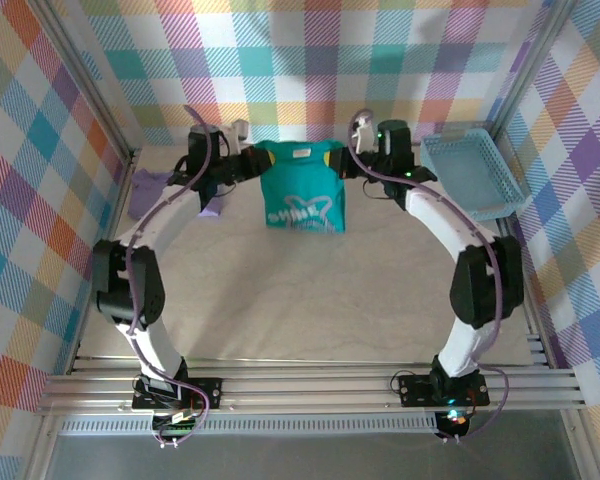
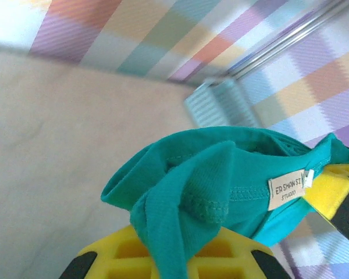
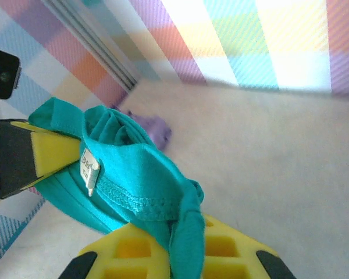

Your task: Fold the inside-out t-shirt

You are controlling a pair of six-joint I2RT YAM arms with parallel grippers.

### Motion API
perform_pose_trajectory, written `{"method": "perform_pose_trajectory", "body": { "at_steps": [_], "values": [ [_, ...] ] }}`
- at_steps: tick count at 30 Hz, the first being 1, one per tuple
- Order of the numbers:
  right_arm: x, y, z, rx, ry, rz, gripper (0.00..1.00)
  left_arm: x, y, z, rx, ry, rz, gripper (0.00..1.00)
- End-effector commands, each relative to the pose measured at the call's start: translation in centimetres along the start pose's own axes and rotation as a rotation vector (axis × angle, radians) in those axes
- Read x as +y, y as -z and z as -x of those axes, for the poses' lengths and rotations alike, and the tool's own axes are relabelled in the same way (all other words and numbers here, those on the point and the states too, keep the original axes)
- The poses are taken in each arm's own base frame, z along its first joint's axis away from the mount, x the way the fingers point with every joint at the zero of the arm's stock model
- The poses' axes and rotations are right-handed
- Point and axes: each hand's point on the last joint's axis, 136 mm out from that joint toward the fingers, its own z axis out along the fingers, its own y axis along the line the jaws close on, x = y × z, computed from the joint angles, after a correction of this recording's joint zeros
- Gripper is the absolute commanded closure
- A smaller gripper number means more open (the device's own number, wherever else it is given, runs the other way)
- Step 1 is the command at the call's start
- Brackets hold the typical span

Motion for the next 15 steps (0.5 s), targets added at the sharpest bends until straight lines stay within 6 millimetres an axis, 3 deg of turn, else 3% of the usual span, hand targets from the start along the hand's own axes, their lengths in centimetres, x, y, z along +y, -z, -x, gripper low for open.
{"method": "perform_pose_trajectory", "body": {
  "at_steps": [1,4,8,11,15],
  "values": [
    [2.0,1.9,0.2,-0.022,0.114,0.056,1.0,-0.1,1.2,-1.1,-0.016,0.008,0.01,1.0],
    [2.1,2.7,-3.2,0.016,0.072,0.086,1.0,0.9,1.7,-5.1,0.027,0.043,0.017,1.0],
    [2.9,4.6,-9.8,0.091,-0.044,0.128,1.0,1.1,3.5,-12.8,0.133,0.074,0.021,1.0],
    [4.2,6.6,-15.1,0.171,-0.123,0.142,1.0,0.1,5.8,-18.0,0.185,0.078,0.031,1.0],
    [4.5,9.1,-20.8,0.262,-0.224,0.094,1.0,-1.3,7.8,-22.4,0.232,0.075,0.056,0.99]
  ]
}}
